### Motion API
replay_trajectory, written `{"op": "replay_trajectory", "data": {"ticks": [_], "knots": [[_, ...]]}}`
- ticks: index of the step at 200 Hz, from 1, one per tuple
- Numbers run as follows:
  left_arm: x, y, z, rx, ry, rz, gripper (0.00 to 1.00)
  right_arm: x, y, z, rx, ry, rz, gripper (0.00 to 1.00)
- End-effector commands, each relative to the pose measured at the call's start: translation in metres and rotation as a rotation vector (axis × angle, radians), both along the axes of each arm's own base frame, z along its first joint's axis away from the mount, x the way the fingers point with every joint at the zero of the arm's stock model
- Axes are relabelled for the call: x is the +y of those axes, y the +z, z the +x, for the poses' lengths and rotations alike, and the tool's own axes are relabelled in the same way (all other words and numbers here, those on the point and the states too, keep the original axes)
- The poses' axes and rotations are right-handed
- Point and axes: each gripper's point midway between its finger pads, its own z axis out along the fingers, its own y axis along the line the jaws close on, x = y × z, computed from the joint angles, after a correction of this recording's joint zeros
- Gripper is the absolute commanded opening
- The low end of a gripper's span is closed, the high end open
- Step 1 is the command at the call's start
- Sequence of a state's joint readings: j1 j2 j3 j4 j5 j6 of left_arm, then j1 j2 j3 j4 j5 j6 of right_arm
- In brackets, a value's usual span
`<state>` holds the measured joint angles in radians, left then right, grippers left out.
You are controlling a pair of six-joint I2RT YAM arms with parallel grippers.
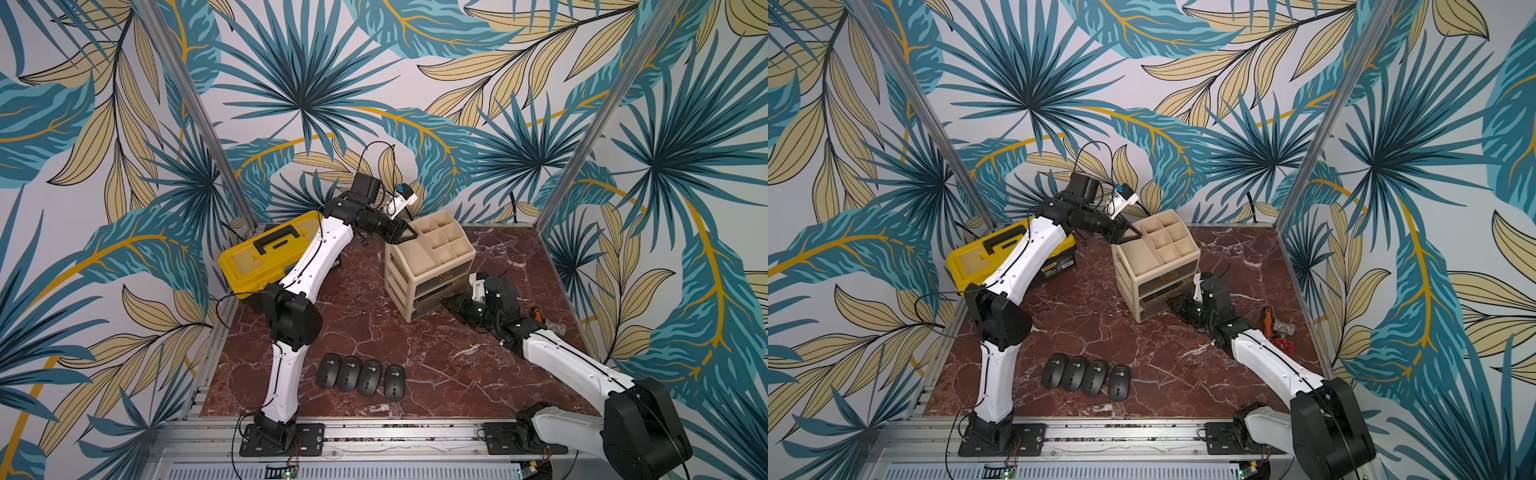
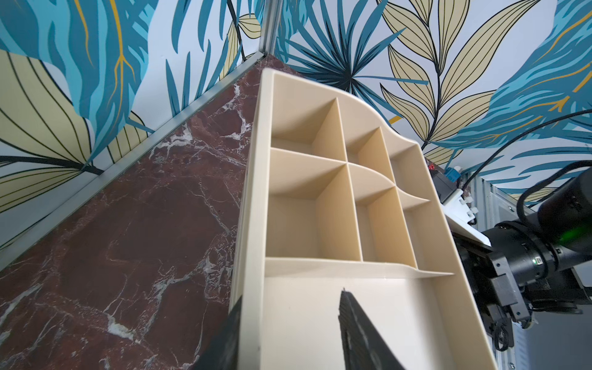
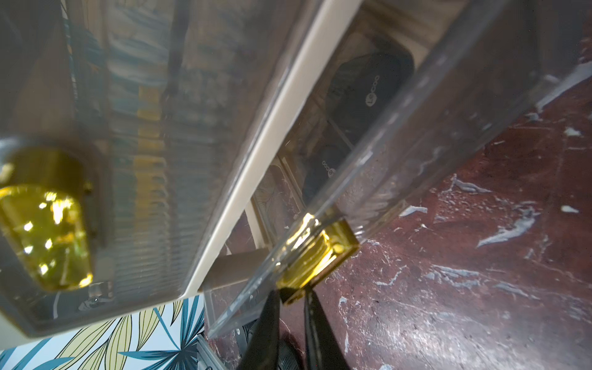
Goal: Take the mice out of the drawer
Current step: Close the drawer in the storage box.
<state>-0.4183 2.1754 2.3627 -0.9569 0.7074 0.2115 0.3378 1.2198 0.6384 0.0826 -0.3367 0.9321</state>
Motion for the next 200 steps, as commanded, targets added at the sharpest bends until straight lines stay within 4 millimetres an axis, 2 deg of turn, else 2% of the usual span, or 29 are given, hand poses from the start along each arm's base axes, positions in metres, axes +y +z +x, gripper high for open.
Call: {"op": "replay_trajectory", "data": {"ticks": [1, 61, 117, 147, 169, 200], "knots": [[-0.007, -0.027, -0.034, 0.127, -0.085, 0.037, 0.45, -0.001, -0.005, 0.006, 0.006, -0.026, -0.013, 0.16], [-0.014, -0.033, -0.046, 0.145, -0.104, 0.051, 0.46, 0.001, -0.001, 0.019, -0.023, -0.062, 0.005, 0.16], [-0.014, -0.032, -0.045, 0.142, -0.097, 0.051, 0.47, -0.002, -0.004, 0.024, -0.038, -0.084, -0.01, 0.17], [-0.013, -0.03, -0.045, 0.13, -0.09, 0.053, 0.47, -0.008, -0.002, 0.013, -0.046, -0.082, -0.042, 0.2], [-0.012, -0.029, -0.044, 0.124, -0.087, 0.053, 0.47, -0.014, 0.0, 0.0, -0.053, -0.075, -0.055, 0.27], [-0.012, -0.026, -0.044, 0.117, -0.082, 0.052, 0.47, -0.023, -0.009, -0.02, -0.031, -0.084, -0.058, 0.32]]}}
